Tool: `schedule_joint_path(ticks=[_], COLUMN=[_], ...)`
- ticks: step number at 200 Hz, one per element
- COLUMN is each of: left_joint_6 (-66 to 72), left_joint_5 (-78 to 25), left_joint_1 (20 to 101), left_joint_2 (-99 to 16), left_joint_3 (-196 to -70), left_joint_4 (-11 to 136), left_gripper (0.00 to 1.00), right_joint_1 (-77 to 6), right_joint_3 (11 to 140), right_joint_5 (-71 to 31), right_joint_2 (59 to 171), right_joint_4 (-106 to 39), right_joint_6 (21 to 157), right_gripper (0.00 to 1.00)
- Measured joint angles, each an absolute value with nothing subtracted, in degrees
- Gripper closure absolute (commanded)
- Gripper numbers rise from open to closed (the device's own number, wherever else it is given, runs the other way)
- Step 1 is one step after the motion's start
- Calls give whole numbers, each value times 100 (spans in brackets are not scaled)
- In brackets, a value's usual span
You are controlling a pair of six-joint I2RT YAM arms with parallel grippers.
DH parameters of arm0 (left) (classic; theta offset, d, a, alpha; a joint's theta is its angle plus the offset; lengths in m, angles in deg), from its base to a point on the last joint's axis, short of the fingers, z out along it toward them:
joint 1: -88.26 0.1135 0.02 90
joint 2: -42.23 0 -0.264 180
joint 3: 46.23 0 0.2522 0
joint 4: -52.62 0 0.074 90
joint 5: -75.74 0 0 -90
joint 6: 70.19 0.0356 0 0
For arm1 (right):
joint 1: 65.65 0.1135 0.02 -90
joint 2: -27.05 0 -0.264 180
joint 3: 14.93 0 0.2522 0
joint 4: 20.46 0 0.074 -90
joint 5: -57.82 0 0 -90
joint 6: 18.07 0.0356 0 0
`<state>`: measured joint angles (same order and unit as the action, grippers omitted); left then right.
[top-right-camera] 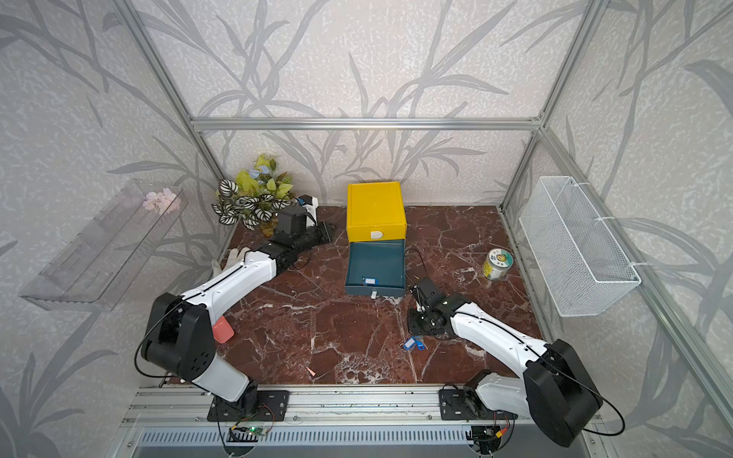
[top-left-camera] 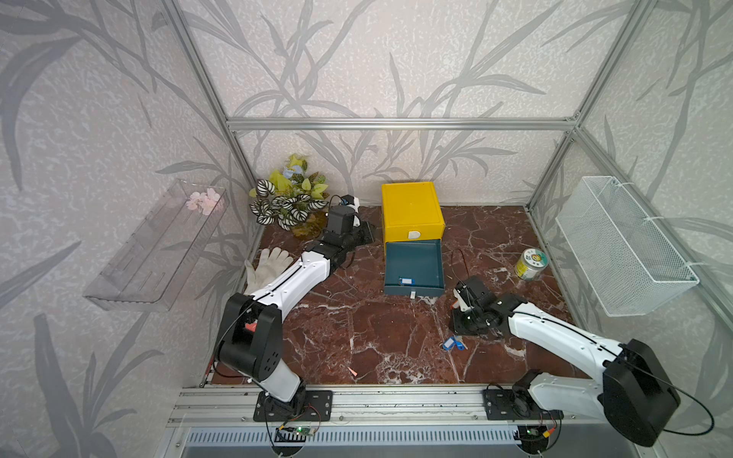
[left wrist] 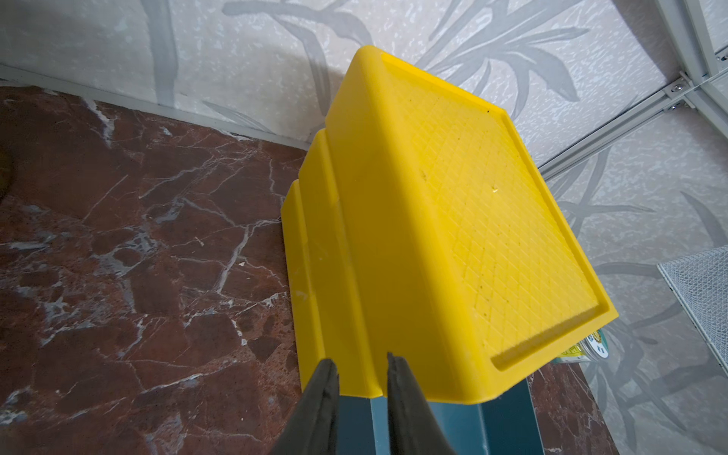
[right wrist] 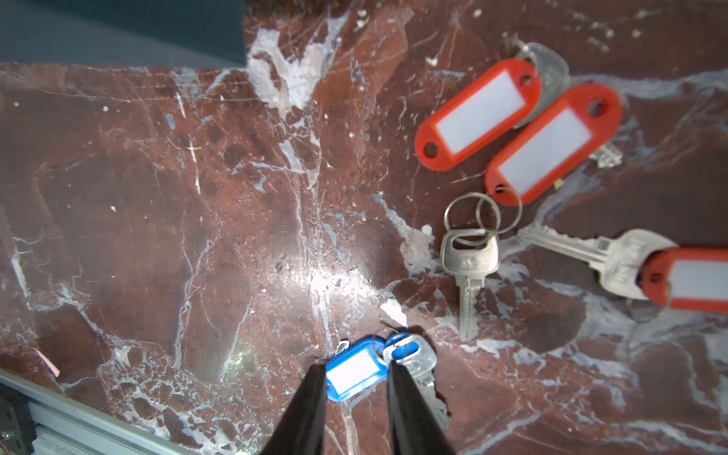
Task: Take the keys out of the drawer
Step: Place the key at the center of the board.
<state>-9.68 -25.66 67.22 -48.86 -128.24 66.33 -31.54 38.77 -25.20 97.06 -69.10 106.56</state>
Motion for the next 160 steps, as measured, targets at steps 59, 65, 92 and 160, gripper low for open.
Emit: schedule_joint_path(ticks=[59,65,92,160], left_joint_6=[4,105,402,667], left_joint_5=[-2564,-2579,-2804,-3250], left_joint_1=[6720,6720,6722,6733], left_joint_2=[-4731,-4733,-4823,-5395], left_joint_3=[-12864,-12864,-12910,-13734], left_joint_4=[7380,7411,7649,8576], left_gripper=[74,74,74,73], right_joint_1=[-3154,-3154,-3178,-3279], right_joint_3=[5283,5475,6859,11418], right_joint_5=[-2688,-2688,-2625,-2076], right_joint_2=[9059,9123,10163,13739], right_joint_4=[-7216,-7231,-7471,-9860], right_joint_6=[9572,9417,8731,7686], right_gripper=[67,65,65,68])
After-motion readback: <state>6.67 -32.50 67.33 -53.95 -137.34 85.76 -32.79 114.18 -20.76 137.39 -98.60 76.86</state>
